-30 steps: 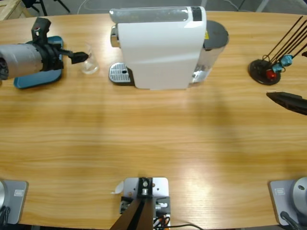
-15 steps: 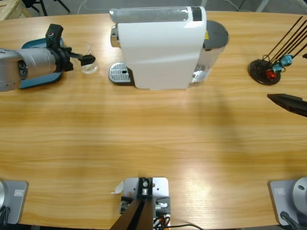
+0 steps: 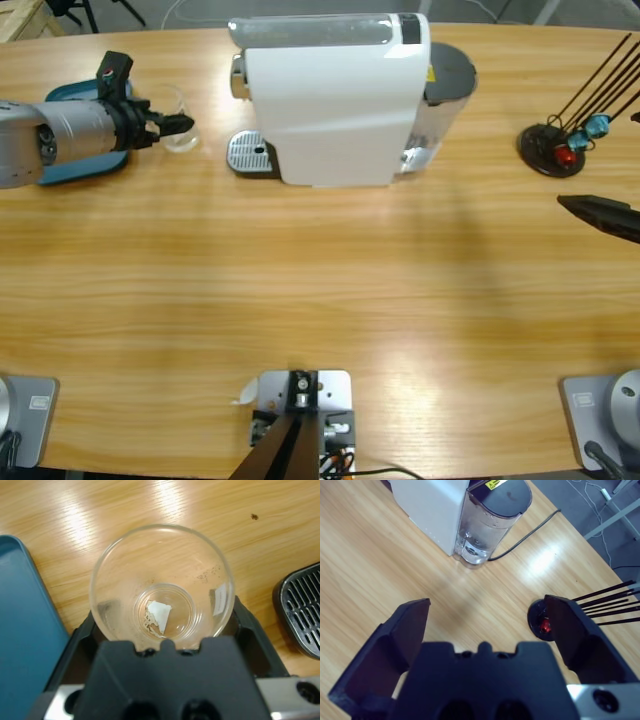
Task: Pour coffee
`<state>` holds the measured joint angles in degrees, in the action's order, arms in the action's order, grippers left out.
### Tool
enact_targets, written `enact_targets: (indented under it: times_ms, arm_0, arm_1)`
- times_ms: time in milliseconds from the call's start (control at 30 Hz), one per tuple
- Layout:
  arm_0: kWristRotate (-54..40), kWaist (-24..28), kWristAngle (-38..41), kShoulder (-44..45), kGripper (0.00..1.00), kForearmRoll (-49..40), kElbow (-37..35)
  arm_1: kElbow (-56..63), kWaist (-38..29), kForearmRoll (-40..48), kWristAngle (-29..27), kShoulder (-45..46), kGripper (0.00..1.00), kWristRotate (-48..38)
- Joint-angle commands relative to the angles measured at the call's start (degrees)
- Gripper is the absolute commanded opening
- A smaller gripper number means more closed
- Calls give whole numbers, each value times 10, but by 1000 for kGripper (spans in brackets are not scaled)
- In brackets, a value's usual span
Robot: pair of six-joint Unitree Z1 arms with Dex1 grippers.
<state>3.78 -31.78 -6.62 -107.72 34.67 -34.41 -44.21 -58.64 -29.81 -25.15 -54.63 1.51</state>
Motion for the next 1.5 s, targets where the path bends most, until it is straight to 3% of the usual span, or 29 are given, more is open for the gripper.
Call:
enact_targets:
  times_ms: [33,200,700,1067,1100,1200,1233,1500]
  arm_0:
    - [-39,-35,85,88,477,2,52]
    - [-54,-39,163,93,477,0,43]
    - [-55,-54,221,-4,479,-1,-36]
    - [-51,-63,236,-42,487,-3,-51]
    - [-51,-64,236,-42,527,-3,-50]
    - [-51,-67,231,-40,911,-3,-47]
    - [-53,-70,228,-38,964,-3,-45]
    - [-57,-77,219,-20,968,-3,-21]
  arm_1:
    - [9,2,-23,-11,38,996,4]
    - [10,2,-45,-11,67,996,4]
    - [15,2,-41,-11,73,996,4]
    - [16,2,-41,-11,74,996,4]
    - [16,2,-41,-11,74,996,4]
    - [16,2,-41,-11,74,996,4]
    - [16,2,-41,-11,74,996,4]
    - [17,2,-41,-11,77,996,4]
